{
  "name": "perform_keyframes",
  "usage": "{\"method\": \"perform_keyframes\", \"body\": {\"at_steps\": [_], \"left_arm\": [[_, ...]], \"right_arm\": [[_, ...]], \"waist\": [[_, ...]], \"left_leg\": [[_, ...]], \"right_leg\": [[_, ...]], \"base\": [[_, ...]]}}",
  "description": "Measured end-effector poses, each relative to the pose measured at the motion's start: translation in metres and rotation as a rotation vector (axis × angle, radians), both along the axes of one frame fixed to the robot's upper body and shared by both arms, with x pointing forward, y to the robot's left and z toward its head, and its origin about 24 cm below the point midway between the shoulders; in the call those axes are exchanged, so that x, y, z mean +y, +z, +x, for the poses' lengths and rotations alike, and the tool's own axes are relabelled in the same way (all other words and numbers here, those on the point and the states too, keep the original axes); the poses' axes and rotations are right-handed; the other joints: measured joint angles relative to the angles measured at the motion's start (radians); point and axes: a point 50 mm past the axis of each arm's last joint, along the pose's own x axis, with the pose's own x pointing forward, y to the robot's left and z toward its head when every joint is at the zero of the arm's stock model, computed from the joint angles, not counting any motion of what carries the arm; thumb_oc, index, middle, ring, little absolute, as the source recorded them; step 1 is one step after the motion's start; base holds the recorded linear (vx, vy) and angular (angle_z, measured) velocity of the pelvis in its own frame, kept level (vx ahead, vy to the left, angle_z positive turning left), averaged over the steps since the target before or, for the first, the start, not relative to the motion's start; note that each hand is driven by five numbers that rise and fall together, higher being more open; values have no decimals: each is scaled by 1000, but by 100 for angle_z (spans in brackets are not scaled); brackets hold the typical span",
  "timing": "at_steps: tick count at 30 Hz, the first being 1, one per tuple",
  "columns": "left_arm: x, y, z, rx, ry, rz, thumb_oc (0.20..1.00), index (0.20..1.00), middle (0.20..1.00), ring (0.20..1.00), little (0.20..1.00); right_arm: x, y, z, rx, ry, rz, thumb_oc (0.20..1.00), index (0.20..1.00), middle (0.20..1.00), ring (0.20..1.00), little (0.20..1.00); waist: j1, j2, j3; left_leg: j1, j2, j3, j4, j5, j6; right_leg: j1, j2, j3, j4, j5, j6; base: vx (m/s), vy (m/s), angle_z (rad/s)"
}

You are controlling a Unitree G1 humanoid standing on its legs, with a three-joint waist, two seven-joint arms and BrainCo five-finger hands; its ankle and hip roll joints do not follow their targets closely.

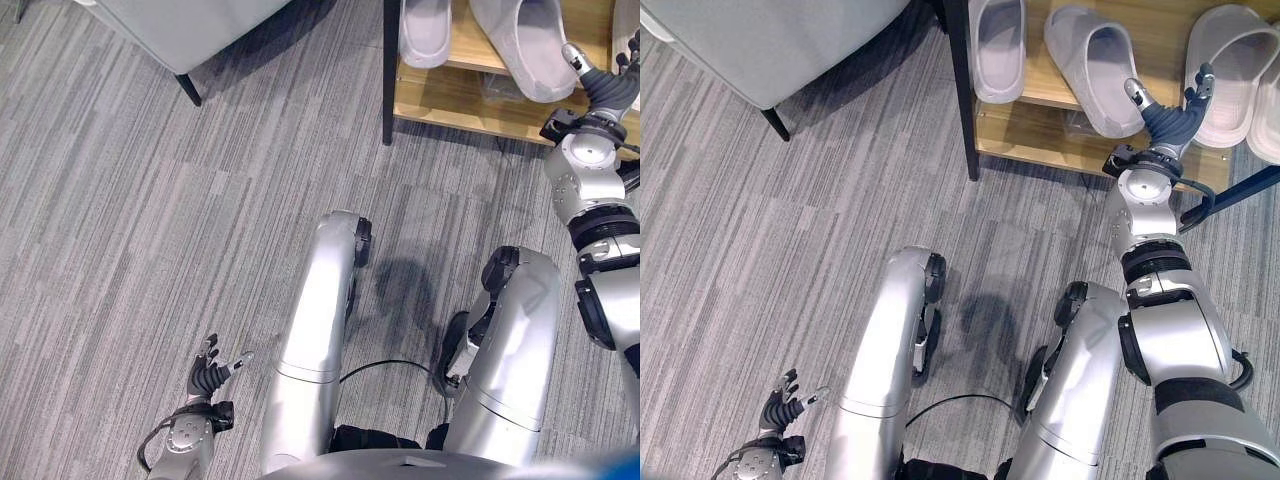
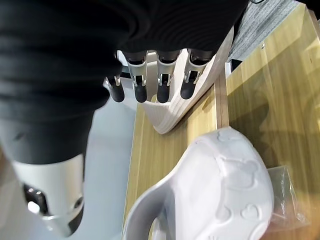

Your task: Arrange the slippers neatly on the shoe rack.

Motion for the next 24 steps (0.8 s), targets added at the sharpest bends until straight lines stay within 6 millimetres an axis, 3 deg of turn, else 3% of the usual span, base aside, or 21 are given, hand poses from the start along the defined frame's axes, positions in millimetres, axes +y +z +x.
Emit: {"method": "perform_keyframes", "body": {"at_steps": [16,24], "left_arm": [[-1,0,-1,2,-7,4,1000,1000,1000,1000,1000],[-2,0,-1,-1,-17,6,1000,1000,1000,1000,1000]], "right_arm": [[-6,-12,1,58,-10,-7,1000,1000,1000,1000,1000],[26,-27,11,80,106,5,1000,1000,1000,1000,1000]], "waist": [[2,0,0],[2,1,1]], "left_leg": [[1,0,1,2,0,0],[1,-1,1,2,0,0]], "right_leg": [[3,4,2,1,0,0],[3,4,3,1,0,0]], "base": [[0,0,0],[0,0,0]]}}
